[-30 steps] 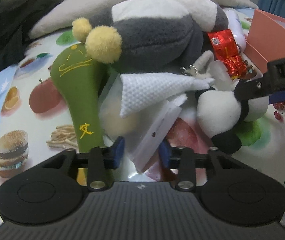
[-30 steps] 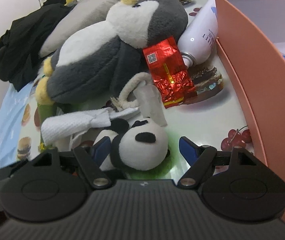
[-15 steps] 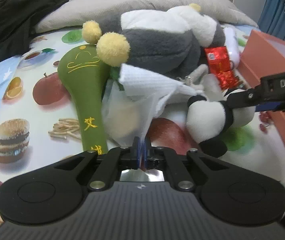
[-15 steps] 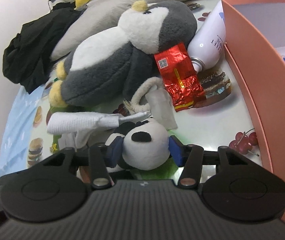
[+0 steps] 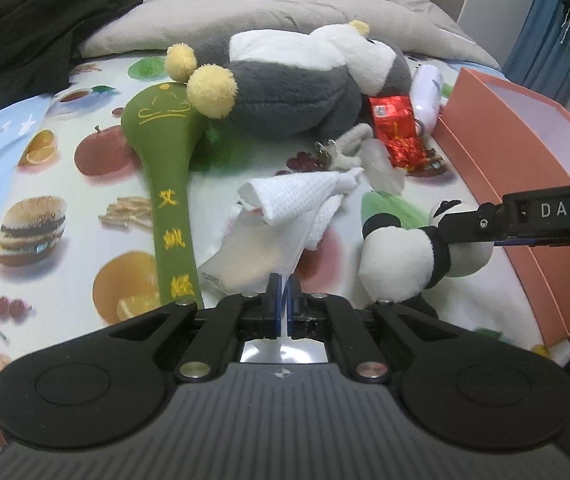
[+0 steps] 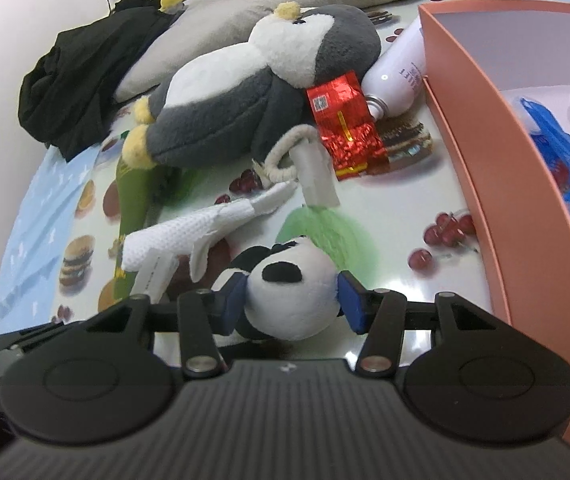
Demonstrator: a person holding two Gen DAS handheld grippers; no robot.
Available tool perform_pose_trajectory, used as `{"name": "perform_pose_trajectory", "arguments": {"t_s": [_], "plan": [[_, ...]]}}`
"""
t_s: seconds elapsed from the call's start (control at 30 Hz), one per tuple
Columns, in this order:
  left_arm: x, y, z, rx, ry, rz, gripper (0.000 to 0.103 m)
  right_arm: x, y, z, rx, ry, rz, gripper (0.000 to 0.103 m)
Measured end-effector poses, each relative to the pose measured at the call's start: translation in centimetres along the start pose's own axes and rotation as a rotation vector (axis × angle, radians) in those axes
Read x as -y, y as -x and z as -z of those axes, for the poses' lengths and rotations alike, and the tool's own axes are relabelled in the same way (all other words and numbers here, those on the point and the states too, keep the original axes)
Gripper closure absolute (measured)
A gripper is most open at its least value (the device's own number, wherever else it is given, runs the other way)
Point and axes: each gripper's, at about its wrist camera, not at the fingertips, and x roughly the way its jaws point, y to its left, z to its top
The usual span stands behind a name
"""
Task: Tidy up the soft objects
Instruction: 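Grasp the small panda plush with the right gripper while the left grasps the clear plastic bag, then lift the panda plush and plastic bag up off the bed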
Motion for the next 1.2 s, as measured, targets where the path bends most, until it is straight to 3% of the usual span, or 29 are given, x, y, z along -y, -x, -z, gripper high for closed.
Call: {"name": "perform_pose_trajectory", "arguments": {"t_s": [0.37,0.63,0.73,0.93,1.2], "plan": [[1.8,2.6,4.0,-0.032,0.017,0.045,0.100,0.4,3.3,2.6,0.014,0.018,0.010,0.049],[2.2,3.2,5.9,-0.052,0.026,0.060,0.100,-0.7,4.6,0.5,0.086,0.047,-0.007,0.049],[2.3,3.3,6.0,-0.050,0.025,0.066,0.100,-2.0,3.8,-0.4,0.104,0.085,-0.018,0.049],[2.2,4.0,6.0,-0.034,0.029,0.070,0.101,-4.5,-0.4,-0.1,0.044,0.193,0.001,0.049],[1.7,6.1,6.4,-0.025,0.065,0.107,0.101,-5.0,-2.3,0.4,0.023,0.215,0.018,0.050]]}}
